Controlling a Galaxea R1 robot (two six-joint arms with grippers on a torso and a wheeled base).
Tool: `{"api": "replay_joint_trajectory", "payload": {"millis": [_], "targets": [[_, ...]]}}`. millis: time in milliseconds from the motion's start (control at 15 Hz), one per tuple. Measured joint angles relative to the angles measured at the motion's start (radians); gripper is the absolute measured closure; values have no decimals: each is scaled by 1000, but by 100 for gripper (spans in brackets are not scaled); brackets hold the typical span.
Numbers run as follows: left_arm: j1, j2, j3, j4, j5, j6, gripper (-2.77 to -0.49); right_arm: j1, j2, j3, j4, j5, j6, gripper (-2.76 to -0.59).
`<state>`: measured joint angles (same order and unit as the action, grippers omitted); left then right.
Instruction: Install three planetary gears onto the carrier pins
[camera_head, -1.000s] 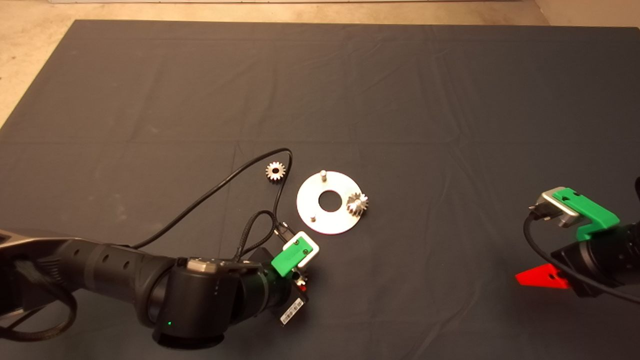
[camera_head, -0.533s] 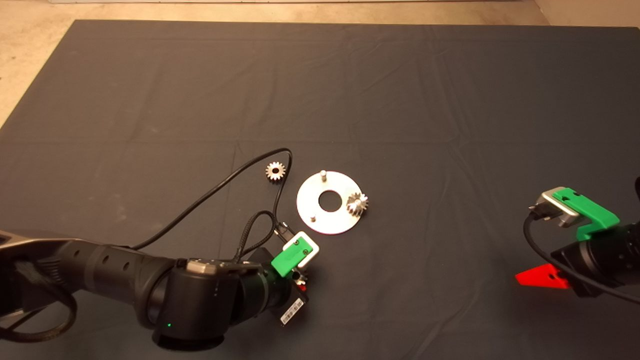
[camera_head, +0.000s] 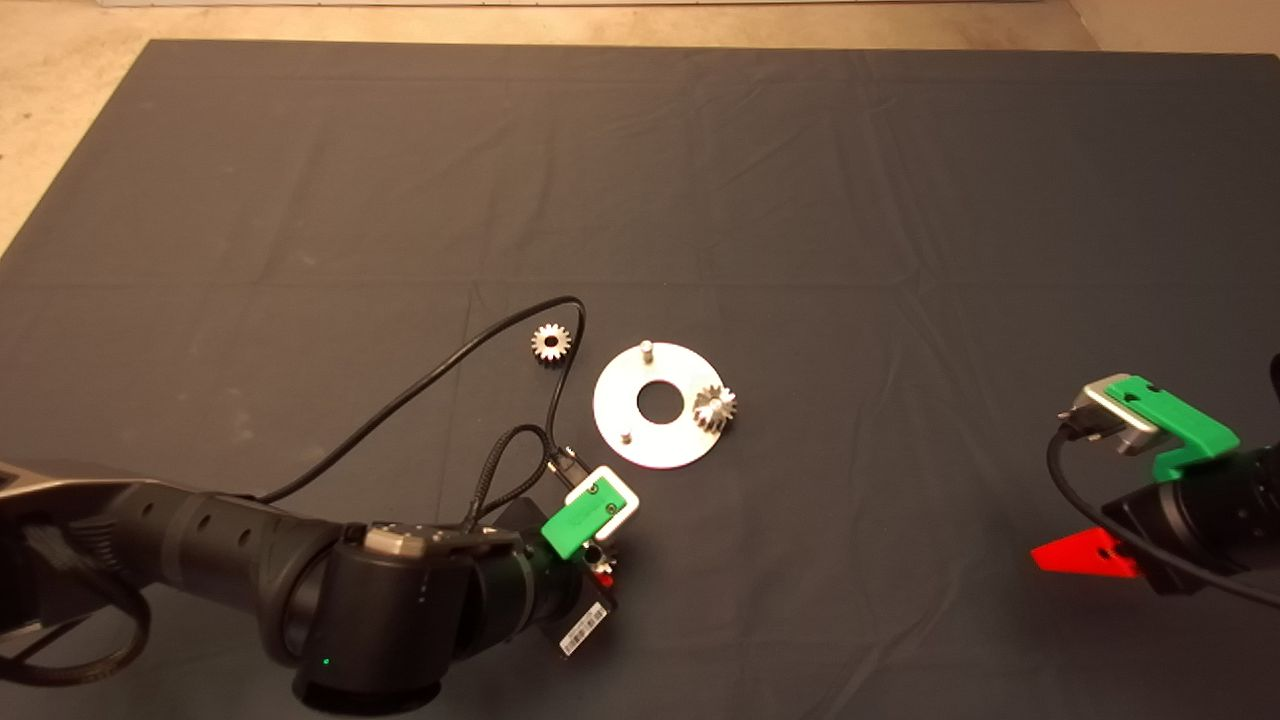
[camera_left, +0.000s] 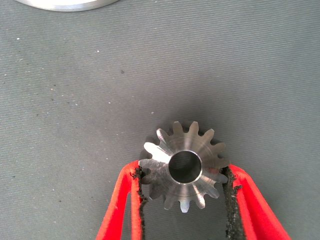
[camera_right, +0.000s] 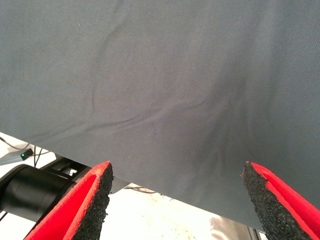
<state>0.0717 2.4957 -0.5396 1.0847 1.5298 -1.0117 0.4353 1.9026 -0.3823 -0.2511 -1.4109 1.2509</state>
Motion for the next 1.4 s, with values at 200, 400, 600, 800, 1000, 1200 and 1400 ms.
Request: {"api": "replay_joint_trajectory", "payload": {"millis": [200,400,600,800,1000,1200,1400], "targets": [[-1,-13,12,0,0,0,-65,0,0,0,0,0,0,-191],[-36,-25,19,-1,1,0,-64,0,0,0,0,0,0,-191],[-109,-27,18,0,4,4,-64,0,0,0,0,0,0,-191],[-154,-27,2,-16,3,20,-64,0,0,0,0,1,0,-191],[-180,-16,-41,-49,6,44,-63,0,0,0,0,10,0,-192],[-198,10,-86,-100,5,70,-63,0,0,0,0,13,0,-191],[-232,24,-113,-144,4,87,-62,0,0,0,0,14,0,-191]]}}
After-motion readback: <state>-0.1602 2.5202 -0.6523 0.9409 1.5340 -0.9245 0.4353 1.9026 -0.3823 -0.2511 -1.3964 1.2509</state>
